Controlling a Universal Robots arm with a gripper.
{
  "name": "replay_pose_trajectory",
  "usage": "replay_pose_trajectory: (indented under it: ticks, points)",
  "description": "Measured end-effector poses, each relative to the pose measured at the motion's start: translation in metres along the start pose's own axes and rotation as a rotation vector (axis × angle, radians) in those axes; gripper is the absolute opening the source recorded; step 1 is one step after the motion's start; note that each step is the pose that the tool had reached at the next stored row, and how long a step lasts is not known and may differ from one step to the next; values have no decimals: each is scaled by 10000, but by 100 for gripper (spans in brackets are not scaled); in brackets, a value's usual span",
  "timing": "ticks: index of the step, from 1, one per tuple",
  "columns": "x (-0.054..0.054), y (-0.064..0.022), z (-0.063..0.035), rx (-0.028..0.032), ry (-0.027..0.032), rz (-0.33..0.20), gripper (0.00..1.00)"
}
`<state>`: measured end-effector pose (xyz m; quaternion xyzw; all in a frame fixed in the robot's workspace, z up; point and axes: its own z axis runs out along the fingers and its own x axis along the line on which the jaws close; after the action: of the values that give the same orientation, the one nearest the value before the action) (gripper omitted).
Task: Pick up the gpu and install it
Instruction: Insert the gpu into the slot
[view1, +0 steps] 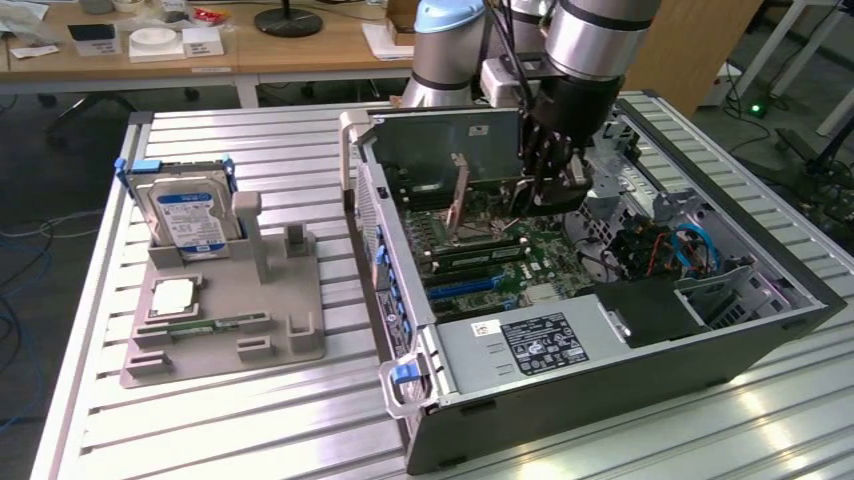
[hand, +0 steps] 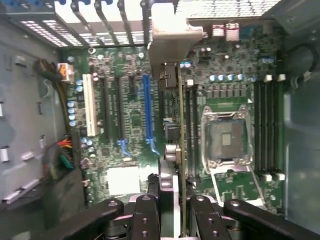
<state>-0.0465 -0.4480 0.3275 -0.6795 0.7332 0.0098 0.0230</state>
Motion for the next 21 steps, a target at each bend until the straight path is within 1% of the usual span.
replay_pose_trajectory:
  ticks: [2, 4, 7, 9, 16, 21]
  points:
    - [7, 41, 21, 2, 2, 12, 28]
    - [13, 87, 51, 5, 32, 46, 28]
    - [19, 138, 102, 12, 95, 114, 28]
    - [23, 167, 135, 9, 115, 142, 28]
    - [45, 271, 237, -63, 122, 150, 28]
    - [148, 266, 272, -88, 125, 152, 28]
